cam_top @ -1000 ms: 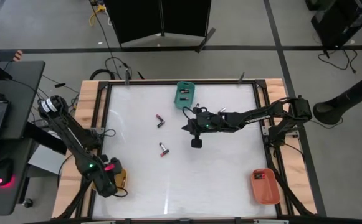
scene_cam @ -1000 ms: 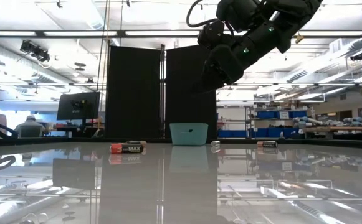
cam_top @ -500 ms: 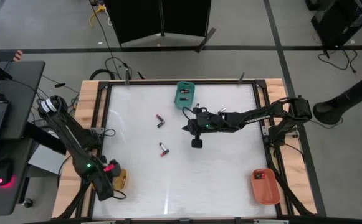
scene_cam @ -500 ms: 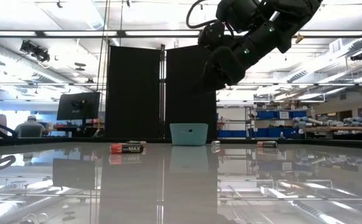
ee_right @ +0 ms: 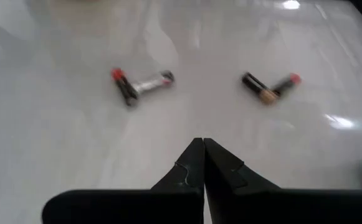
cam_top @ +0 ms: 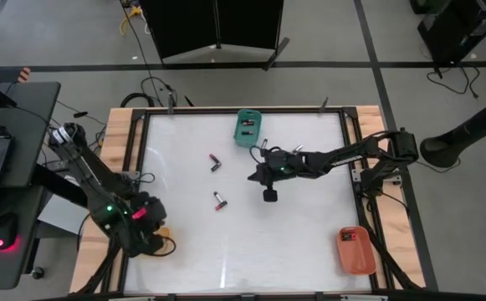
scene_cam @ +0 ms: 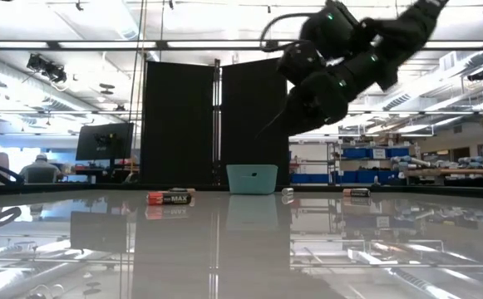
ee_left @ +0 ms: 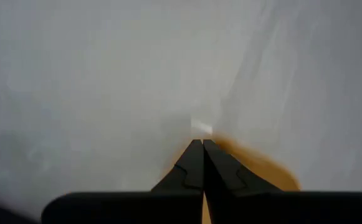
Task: Sort batteries
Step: Put the silver battery into the yellow bin
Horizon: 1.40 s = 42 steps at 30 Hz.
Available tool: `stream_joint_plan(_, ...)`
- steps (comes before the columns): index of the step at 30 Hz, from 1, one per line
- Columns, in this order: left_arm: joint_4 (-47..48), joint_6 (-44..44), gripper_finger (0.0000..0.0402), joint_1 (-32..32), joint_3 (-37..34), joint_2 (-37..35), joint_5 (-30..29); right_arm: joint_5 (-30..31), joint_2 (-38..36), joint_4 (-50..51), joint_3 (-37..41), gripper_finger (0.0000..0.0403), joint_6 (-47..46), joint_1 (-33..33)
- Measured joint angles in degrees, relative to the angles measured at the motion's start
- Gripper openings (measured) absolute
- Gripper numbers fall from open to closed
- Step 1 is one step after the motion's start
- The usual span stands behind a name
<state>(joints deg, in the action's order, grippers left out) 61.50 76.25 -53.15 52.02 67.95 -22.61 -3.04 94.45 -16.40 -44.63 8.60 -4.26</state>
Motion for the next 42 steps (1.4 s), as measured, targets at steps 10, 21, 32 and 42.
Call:
stream_joint_plan(10,-24.12,-22.51,0.0002,12.25,-12.24,-4.81,-5.50,-5.64,0.00,-23.29,13.04,0.0009,-6.97,0.62)
stream_joint_plan(21,-40.88,-38.69,0.0003,30.52,-20.14,-4.85,1.60,3.53,0.04,-26.35,16.16,0.0009,-11.77,5.71)
stream_joint_plan(32,-56.56,-47.60,0.0004,45.61,-23.29,-0.26,9.59,11.51,-0.29,-23.45,16.16,0.0009,-17.14,10.71)
stream_joint_plan(42,-76.76,-64.18,0.0004,59.56,-23.31,9.60,17.95,23.89,-13.58,-5.99,16.16,0.0009,-25.61,13.95)
